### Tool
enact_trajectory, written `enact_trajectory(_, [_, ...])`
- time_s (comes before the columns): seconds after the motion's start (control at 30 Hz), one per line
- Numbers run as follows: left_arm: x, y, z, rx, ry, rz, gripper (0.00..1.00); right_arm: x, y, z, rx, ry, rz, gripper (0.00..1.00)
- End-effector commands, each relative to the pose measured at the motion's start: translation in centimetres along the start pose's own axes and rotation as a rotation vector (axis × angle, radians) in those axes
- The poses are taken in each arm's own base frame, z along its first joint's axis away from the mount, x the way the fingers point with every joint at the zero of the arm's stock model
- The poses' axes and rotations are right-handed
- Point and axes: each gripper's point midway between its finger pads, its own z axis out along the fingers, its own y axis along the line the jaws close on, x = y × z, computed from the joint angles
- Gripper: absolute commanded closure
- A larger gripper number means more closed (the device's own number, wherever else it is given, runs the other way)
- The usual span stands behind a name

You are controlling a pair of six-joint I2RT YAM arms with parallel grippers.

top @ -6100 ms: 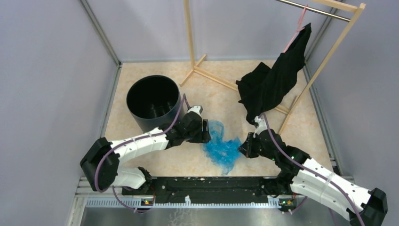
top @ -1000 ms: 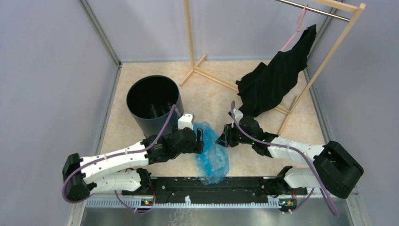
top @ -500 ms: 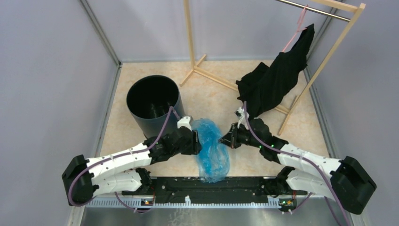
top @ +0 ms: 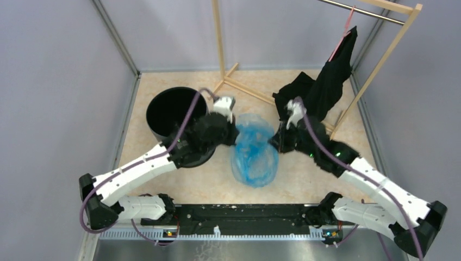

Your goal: Put the trash bags into the trash bin

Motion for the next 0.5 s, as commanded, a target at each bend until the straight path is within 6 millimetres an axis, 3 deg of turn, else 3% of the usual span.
enact_trajectory(0.0, [-20.2, -6.1, -11.1, 0.162, -0.493, 0.155, 1.00, -17.2, 6.4, -10.7, 0.007, -0.335, -0.225, 1.00])
enact_trajectory(0.03, [-23.0, -7.4, -14.5, 0.228, -0.576, 0.155, 1.00, -19.2, 8.7, -12.9, -0.067, -0.374, -0.253, 1.00])
enact_trajectory(0.1, [-25.8, -8.5, -19.4, 0.332, -0.700, 0.131, 1.00, -20.8, 12.4, -16.0, -0.228, -0.427, -0.286, 1.00])
enact_trajectory(0.17, [-25.0, -7.9, -19.8, 0.348, -0.725, 0.101, 1.00, -20.0, 13.5, -16.7, -0.325, -0.453, -0.283, 1.00])
enact_trajectory(0.27, [-18.7, -4.4, -14.0, 0.226, -0.586, 0.035, 1.00, -14.5, 10.1, -11.9, -0.294, -0.390, -0.210, 1.00])
enact_trajectory(0.37, [-9.1, -1.5, -8.1, 0.167, -0.339, -0.029, 1.00, -5.5, 6.6, -6.0, -0.310, -0.206, -0.058, 1.00])
enact_trajectory(0.4, [-6.8, -1.1, -7.4, 0.175, -0.287, -0.043, 1.00, -3.6, 6.5, -5.2, -0.355, -0.183, -0.016, 1.00])
enact_trajectory(0.47, [-5.0, -0.7, -7.6, 0.205, -0.262, -0.051, 1.00, -1.6, 5.9, -4.8, -0.378, -0.165, 0.022, 1.00])
